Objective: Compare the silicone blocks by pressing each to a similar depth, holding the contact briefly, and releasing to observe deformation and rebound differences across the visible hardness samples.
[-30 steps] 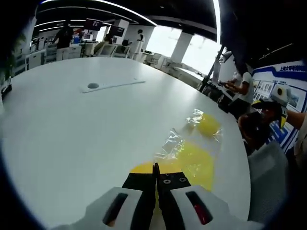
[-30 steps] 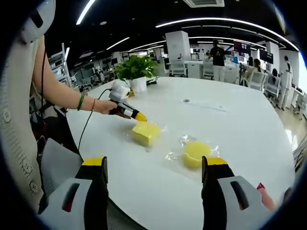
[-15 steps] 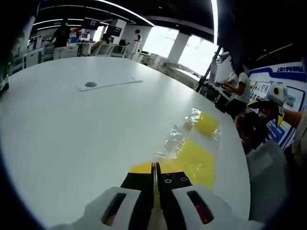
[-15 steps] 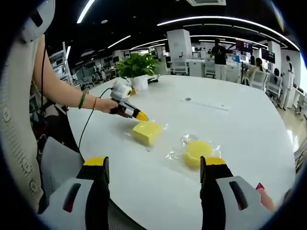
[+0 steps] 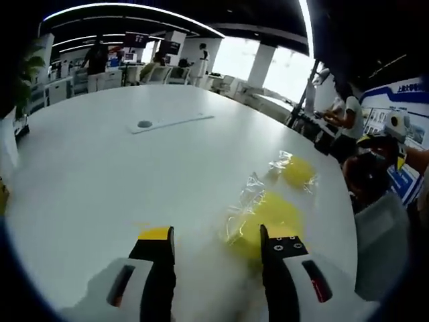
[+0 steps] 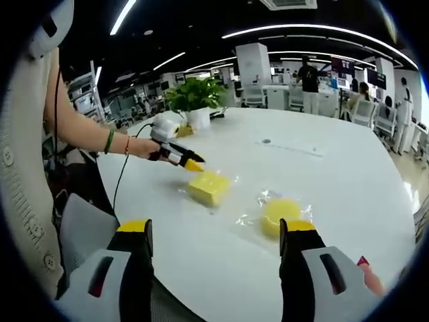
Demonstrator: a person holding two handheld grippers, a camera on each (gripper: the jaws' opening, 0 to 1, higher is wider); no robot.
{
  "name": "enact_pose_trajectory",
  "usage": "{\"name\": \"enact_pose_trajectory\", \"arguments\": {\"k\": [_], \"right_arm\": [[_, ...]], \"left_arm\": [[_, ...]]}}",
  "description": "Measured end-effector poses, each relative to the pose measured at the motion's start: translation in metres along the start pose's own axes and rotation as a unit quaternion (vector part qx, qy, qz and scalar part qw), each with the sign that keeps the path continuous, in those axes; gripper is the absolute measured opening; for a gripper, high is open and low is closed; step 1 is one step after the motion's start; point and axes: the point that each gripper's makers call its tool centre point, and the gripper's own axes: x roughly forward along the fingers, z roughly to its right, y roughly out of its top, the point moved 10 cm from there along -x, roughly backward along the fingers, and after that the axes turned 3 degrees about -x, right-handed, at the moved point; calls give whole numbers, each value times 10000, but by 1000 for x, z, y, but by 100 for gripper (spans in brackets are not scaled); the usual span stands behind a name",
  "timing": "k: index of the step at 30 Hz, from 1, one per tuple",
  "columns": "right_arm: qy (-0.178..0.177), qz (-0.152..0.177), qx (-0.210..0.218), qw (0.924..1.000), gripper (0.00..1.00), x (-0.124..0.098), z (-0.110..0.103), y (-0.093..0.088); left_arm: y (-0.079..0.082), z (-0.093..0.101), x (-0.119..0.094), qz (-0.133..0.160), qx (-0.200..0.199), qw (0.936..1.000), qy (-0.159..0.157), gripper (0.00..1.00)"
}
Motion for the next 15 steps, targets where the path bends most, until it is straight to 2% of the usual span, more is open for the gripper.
{"name": "enact_pose_trajectory", "arguments": {"k": [2,5,8,10,15], "right_arm": [[79,25,115,9999,74,0,-1,-2],[61,180,230,9996,72,-2,-2,-2],[-5,242,396,9989,71,-7,0,-4],[42,300,574,9979,73,-9,-1,-5],[58,488,716,9962,74,-21,-4,-7]], "left_arm": [[0,7,-13,165,5,9996,218,58],[-3,23,-32,421,-89,9985,342,67],[-7,46,-55,633,-117,9969,459,69],[-8,62,-69,740,-47,9958,535,71],[-9,97,-101,1109,-56,9918,626,70]]}}
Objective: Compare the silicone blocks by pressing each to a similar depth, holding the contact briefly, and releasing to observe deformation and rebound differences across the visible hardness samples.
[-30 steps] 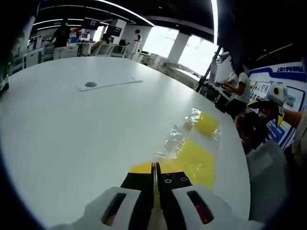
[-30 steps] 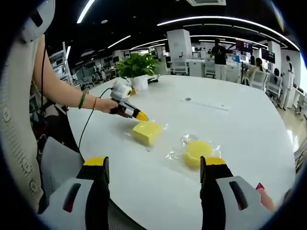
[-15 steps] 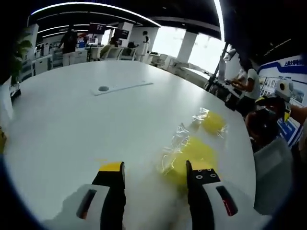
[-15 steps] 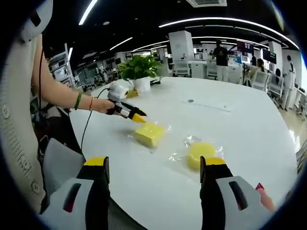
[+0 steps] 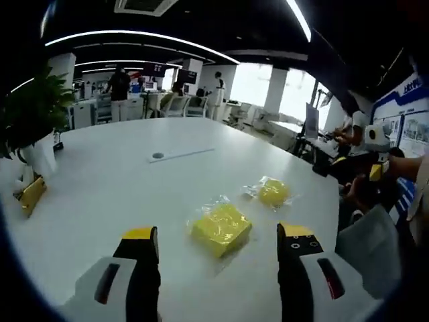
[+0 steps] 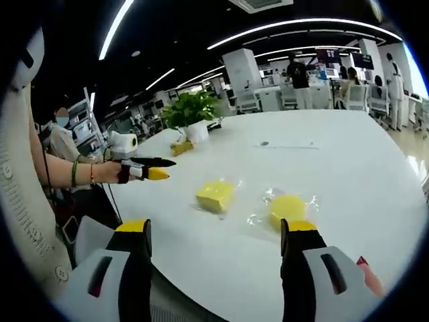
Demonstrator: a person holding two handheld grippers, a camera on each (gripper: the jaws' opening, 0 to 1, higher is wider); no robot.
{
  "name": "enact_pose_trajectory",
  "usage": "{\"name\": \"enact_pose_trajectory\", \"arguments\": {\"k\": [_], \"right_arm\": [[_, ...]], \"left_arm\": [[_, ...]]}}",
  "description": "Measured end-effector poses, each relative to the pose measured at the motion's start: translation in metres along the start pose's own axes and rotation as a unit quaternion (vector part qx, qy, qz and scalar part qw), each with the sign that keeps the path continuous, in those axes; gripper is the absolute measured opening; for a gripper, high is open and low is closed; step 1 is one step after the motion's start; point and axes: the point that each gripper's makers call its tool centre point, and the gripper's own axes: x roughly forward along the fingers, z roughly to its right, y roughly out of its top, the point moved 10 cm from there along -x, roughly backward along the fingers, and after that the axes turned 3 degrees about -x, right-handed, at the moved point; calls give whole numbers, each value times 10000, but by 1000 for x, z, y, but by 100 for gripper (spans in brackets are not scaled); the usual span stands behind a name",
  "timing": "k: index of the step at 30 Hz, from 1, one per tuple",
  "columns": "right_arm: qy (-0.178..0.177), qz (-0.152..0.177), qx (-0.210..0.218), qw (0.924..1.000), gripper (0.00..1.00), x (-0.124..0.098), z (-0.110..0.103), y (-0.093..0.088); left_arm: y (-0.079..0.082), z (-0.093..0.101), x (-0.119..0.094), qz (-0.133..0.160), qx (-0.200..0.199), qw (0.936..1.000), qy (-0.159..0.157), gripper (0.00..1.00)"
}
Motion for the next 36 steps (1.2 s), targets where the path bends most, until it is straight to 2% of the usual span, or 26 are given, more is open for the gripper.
{"name": "enact_pose_trajectory", "arguments": {"k": [1,4,6,10,15,18,19,25,26,32,36], "right_arm": [[31,97,74,9999,74,-4,-3,0],[80,251,84,9996,73,-13,-8,-5],[63,390,21,9992,72,-18,-10,-5],[72,901,-100,9959,72,-31,-18,2],[48,1084,-412,9932,77,-38,-21,8],[-93,1017,-609,9929,78,-42,-18,6],[-98,1022,-645,9926,78,-43,-18,4],[-275,879,-575,9941,78,-54,-8,-8],[-351,856,-552,9942,77,-57,-4,-10],[-537,783,-502,9942,75,-69,10,-14],[-571,800,-534,9937,75,-70,9,-12]], "left_arm": [[2,8,-9,206,-148,9997,65,70],[2,26,-30,518,-255,9981,213,70],[2,39,-42,757,-463,9958,236,70],[1,56,-62,886,-466,9946,280,70],[-2,77,-82,1020,-275,9935,419,70],[-7,81,-91,906,-76,9938,642,70],[-10,81,-95,803,53,9932,847,70],[-23,82,-110,712,17,9916,1076,71],[-25,80,-114,650,54,9902,1239,72],[-29,70,-135,736,-58,9848,1574,73],[-28,66,-141,741,-32,9825,1709,73]]}}
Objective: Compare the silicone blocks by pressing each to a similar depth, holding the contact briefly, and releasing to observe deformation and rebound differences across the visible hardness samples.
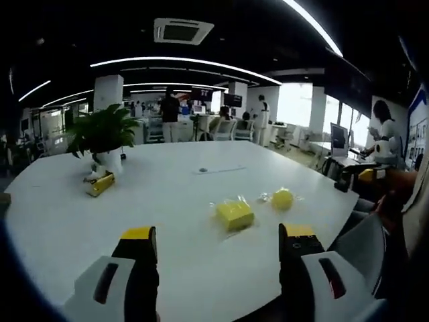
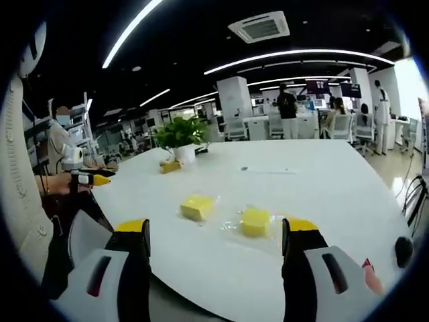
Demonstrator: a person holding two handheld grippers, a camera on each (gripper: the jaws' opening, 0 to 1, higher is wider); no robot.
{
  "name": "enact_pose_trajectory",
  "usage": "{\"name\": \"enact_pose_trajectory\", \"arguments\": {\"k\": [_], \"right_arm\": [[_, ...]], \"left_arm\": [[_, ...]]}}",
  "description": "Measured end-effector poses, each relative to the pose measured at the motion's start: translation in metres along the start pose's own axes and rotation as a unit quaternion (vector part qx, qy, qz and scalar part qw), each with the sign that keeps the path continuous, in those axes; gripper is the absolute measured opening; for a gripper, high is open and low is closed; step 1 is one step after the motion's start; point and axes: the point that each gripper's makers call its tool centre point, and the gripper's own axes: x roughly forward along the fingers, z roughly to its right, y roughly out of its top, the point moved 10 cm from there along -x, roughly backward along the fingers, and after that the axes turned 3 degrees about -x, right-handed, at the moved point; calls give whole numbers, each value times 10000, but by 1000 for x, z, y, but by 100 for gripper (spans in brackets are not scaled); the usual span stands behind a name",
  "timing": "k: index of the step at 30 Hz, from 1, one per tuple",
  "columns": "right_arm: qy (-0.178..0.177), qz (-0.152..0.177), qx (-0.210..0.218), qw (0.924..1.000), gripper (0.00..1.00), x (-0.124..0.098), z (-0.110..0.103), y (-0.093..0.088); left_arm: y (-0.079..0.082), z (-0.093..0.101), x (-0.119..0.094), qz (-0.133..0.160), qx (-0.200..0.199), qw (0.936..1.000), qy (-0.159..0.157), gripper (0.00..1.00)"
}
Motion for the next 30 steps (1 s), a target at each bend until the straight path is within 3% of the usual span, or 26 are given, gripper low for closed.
{"name": "enact_pose_trajectory", "arguments": {"k": [7,17,20,24,28,30], "right_arm": [[68,-50,23,10000,73,1,-1,-1],[129,-63,95,9999,71,-1,9,-4],[170,-57,123,9998,71,-2,14,-5],[204,-41,158,9997,70,-4,20,-6],[247,-8,244,9994,69,-4,30,-9],[280,-61,284,9992,67,-2,35,-12]], "left_arm": [[5,2,6,12,-48,10000,-41,73],[32,40,65,-64,-63,9970,-774,75],[39,52,90,-122,-381,9946,-962,74],[44,64,115,-89,-1248,9855,-1144,67],[48,80,153,35,-2563,9572,-1345,69],[47,86,166,-13,-2769,9507,-1398,69]]}}
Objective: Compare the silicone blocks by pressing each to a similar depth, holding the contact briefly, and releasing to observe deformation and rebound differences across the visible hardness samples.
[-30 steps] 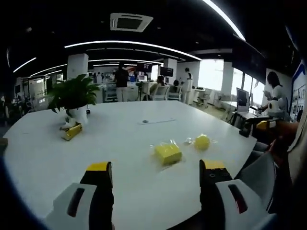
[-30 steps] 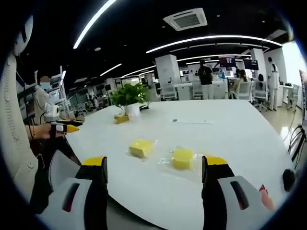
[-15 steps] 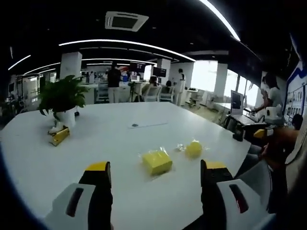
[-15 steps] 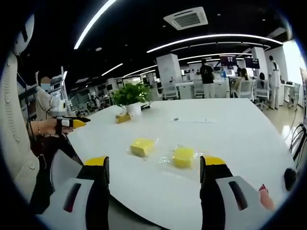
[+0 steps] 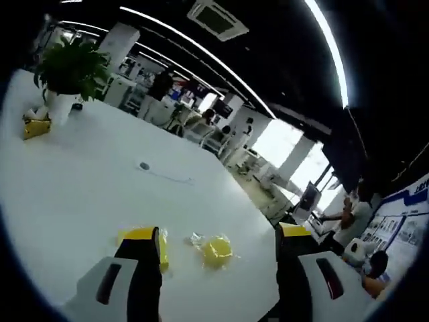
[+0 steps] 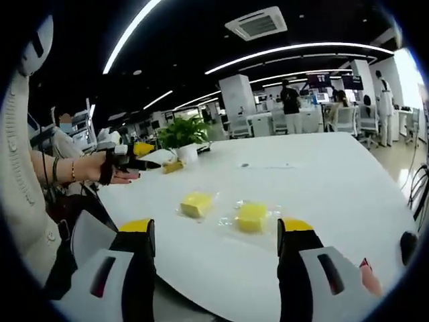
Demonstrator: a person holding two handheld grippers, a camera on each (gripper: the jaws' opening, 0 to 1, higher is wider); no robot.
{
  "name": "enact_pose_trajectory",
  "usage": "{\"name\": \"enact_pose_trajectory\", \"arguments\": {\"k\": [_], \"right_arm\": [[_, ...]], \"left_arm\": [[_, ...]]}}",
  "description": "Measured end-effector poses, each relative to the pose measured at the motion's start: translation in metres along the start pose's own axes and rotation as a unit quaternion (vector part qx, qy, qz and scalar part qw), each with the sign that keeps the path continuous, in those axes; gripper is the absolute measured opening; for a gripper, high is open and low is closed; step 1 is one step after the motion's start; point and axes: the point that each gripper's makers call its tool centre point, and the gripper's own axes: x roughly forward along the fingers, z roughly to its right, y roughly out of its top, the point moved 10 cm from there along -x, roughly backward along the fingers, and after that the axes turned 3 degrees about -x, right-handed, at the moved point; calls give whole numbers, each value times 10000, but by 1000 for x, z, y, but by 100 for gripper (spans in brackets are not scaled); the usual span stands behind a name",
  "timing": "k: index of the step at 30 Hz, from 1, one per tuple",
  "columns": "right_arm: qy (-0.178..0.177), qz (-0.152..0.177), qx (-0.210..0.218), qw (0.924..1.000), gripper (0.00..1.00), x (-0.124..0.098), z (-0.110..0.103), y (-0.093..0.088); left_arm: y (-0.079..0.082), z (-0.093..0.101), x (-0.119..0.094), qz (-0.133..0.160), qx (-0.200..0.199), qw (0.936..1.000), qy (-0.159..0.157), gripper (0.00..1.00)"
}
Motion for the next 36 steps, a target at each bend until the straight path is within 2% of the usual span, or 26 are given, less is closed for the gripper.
{"name": "enact_pose_trajectory", "arguments": {"k": [5,8,12,15,18,21,24,26,29,36], "right_arm": [[60,-24,88,9999,67,2,14,-4],[81,-36,173,9998,67,3,23,-7],[86,-91,279,9995,66,4,35,-13],[87,-107,352,9993,66,6,42,-15],[100,-185,403,9990,66,7,49,-18],[118,-234,444,9987,66,8,56,-20],[128,-237,508,9983,66,9,62,-22],[131,-261,541,9981,66,10,65,-24],[154,-273,583,9978,65,10,68,-26],[143,-323,739,9966,64,11,76,-35]], "left_arm": [[-15,-2,43,-286,-301,9991,126,68],[-26,-6,60,-543,-795,9949,309,61],[-39,-11,88,-531,-1185,9908,380,61],[-48,-15,106,-603,-1288,9886,490,64],[-60,-21,126,-818,-1373,9846,707,66],[-69,-23,144,-990,-1494,9809,756,66],[-75,-26,158,-1126,-1455,9794,834,66],[-82,-27,166,-1326,-1361,9774,929,66],[-89,-32,178,-1378,-1335,9763,1002,66],[-102,-42,194,-1458,-1549,9697,1201,65]]}}
